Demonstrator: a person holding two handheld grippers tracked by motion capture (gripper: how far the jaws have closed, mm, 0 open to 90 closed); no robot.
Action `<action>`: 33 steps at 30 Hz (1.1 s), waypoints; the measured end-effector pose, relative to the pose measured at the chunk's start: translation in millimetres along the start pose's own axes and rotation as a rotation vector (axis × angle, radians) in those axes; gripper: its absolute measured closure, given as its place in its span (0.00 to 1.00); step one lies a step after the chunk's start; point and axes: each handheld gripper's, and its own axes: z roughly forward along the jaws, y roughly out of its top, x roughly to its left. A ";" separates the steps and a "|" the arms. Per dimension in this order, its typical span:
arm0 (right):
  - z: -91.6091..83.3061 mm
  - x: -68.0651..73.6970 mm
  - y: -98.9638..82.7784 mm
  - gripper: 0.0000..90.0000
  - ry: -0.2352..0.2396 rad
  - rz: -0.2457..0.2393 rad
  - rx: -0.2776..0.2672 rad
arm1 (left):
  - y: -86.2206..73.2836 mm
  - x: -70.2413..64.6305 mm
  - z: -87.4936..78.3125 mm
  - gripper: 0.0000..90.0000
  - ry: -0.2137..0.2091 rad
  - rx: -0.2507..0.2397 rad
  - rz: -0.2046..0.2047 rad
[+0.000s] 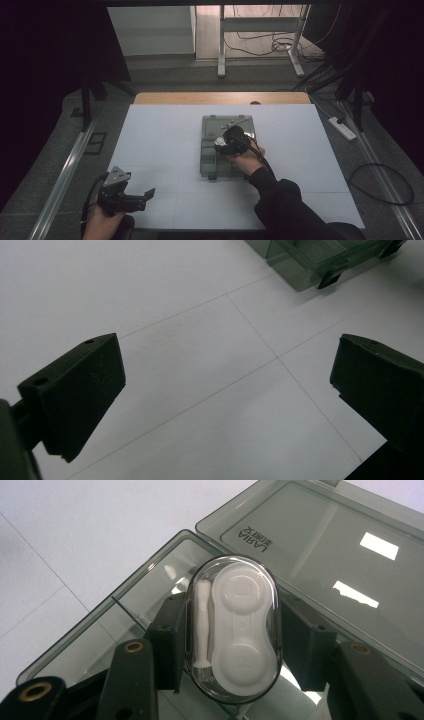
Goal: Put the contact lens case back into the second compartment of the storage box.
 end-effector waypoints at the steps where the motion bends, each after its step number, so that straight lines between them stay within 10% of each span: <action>1: 0.8 0.1 -0.1 0.55 0.000 -0.001 0.000 | 0.0 0.0 0.0 0.01 0.000 0.000 0.001; 33: -8.9 -2.9 -0.7 0.31 0.022 0.007 -0.005 | 0.0 -0.7 -0.1 0.01 0.003 0.001 0.007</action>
